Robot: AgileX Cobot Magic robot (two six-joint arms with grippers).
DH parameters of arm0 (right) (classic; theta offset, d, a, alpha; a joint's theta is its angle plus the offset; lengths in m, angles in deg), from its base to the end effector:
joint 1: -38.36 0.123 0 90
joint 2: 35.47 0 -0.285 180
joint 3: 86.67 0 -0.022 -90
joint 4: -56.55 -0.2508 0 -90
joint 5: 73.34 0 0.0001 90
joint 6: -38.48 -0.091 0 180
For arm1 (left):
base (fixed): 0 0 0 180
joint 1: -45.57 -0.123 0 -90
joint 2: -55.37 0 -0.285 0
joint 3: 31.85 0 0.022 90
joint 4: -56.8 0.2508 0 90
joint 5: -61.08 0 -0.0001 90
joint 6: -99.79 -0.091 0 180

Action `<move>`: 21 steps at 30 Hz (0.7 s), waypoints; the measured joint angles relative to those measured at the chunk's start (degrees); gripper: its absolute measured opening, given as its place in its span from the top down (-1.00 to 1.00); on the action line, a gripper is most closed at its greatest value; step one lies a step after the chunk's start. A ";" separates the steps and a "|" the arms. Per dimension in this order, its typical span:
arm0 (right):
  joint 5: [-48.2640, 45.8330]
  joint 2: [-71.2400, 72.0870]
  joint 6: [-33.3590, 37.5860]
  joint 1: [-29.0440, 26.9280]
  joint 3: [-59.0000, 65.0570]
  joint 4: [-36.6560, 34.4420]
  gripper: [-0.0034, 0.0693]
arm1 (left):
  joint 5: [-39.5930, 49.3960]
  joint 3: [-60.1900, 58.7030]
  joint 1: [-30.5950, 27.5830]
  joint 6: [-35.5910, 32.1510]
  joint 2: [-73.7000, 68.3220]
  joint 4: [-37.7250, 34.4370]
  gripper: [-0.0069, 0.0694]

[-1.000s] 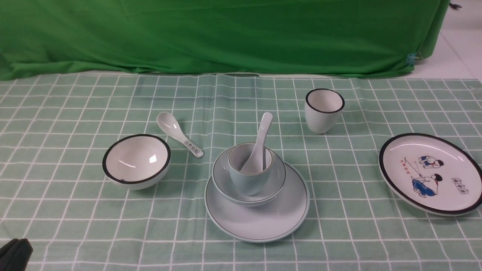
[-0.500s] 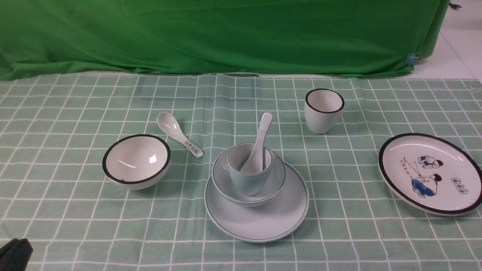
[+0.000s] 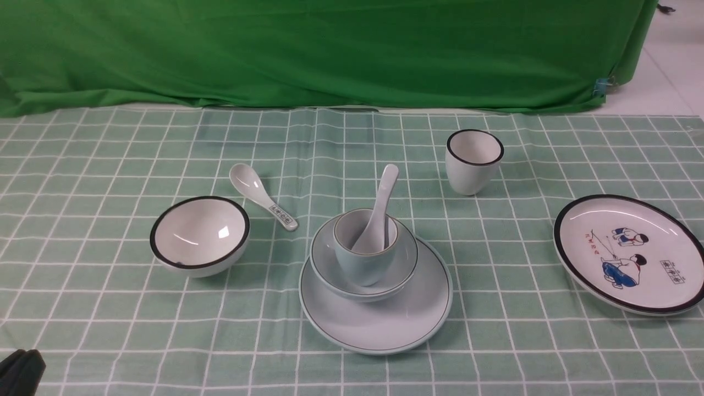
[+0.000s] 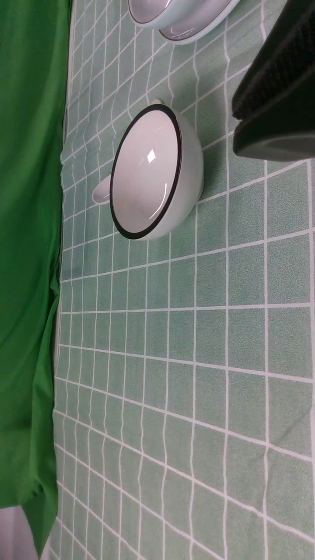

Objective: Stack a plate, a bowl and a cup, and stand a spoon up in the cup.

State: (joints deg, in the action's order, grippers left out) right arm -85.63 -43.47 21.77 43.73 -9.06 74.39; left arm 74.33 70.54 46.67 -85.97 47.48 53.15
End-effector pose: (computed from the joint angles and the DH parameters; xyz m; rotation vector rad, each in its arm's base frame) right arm 0.0565 -0.0007 0.1921 -0.0419 1.6979 0.0049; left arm 0.0559 -0.0024 0.1898 0.0605 1.7220 0.0017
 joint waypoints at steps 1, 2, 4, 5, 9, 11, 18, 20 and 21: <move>0.22 0.00 1.69 0.00 0.00 -1.45 0.24 | 0.00 0.00 0.00 0.00 0.00 0.07 0.77; 0.28 0.00 5.34 0.00 0.00 -4.59 0.24 | 0.00 0.00 0.00 0.00 0.00 0.15 0.77; 0.28 0.00 12.10 0.00 0.00 -10.20 0.24 | 0.00 0.00 0.00 0.00 0.00 0.15 0.77; 0.28 0.00 13.81 0.00 0.00 -11.70 0.24 | 0.00 0.00 0.00 0.00 0.00 0.15 0.77; 0.28 0.00 19.11 -0.05 0.00 -14.38 0.24 | 0.00 0.00 0.00 0.00 0.00 0.15 0.77; 0.28 0.00 19.51 -0.05 0.00 -14.51 0.24 | 0.00 0.00 0.00 0.00 0.00 0.15 0.77; 0.28 0.00 19.56 -0.05 0.00 -14.78 0.24 | 0.00 0.00 0.00 0.00 0.00 0.15 0.77; 0.28 0.00 19.56 -0.05 0.00 -14.78 0.24 | 0.00 0.00 0.00 0.00 0.00 0.15 0.77; 0.28 0.00 19.56 -0.05 0.00 -14.84 0.24 | 0.00 0.00 0.00 0.00 0.00 0.15 0.77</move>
State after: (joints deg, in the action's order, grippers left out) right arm -85.36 -43.47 41.33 43.68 -9.06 59.55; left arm 74.33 70.54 46.67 -85.97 47.48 53.31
